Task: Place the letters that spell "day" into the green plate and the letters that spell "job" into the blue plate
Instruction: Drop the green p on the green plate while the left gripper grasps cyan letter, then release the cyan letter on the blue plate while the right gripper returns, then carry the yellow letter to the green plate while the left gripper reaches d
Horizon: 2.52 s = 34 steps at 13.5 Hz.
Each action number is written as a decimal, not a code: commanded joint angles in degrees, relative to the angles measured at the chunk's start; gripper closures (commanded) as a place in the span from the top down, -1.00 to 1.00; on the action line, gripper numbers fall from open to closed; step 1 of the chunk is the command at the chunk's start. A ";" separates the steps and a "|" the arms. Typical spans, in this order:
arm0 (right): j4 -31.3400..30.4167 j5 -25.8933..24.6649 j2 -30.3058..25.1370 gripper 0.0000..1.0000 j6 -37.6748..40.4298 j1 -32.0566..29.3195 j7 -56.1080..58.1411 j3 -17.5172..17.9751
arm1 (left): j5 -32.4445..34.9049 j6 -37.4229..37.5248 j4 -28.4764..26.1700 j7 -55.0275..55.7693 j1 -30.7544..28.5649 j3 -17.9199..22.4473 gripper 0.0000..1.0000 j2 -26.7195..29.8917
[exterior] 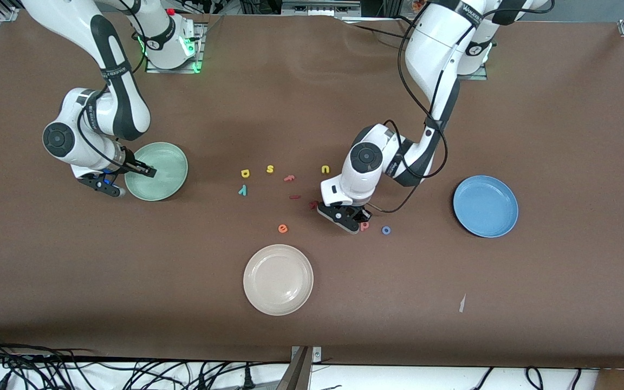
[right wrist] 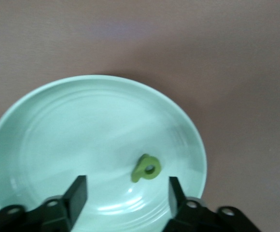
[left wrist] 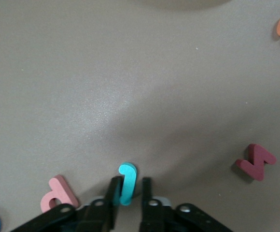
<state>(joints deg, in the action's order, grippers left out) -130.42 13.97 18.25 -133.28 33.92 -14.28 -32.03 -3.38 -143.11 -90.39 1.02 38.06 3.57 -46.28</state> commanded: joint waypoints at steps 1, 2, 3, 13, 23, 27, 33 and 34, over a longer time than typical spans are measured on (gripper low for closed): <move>3.93 0.80 -1.73 1.00 5.46 1.76 -8.35 2.75 | 1.27 -0.51 -0.48 0.03 0.17 1.09 -1.00 0.05; 5.52 0.80 -1.64 1.00 6.18 2.20 -13.18 5.03 | 1.27 -0.16 -0.48 0.04 -0.09 1.09 -1.00 0.75; 6.40 0.71 -1.29 1.00 5.67 3.16 -18.97 7.14 | 1.35 0.45 -0.57 0.12 -0.70 1.35 -1.00 2.67; 8.08 0.79 10.13 0.87 -11.37 21.71 -56.82 8.57 | 1.00 11.53 -23.93 -16.92 -26.71 -1.20 -1.00 29.49; 8.17 2.29 10.49 0.54 -13.23 22.59 -57.53 10.15 | 1.53 6.44 -29.84 -20.09 -31.03 -1.20 -0.24 28.35; 8.17 2.29 10.58 0.54 -13.24 22.68 -57.53 10.24 | 1.27 6.44 -29.23 -20.09 -30.59 -2.16 0.03 28.44; 8.08 2.73 11.46 0.29 -13.32 22.59 -57.44 10.94 | -5.90 2.05 -22.38 -18.25 -19.10 -3.31 0.03 22.57; 8.08 2.73 11.46 0.12 -13.32 22.59 -57.09 10.94 | -9.07 0.56 -20.89 -17.72 -16.82 -3.22 0.03 20.38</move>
<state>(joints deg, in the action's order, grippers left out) -122.50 15.48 29.08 -145.91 56.08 -71.47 -21.18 -7.84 -140.07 -115.21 -17.20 17.65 -0.23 -20.64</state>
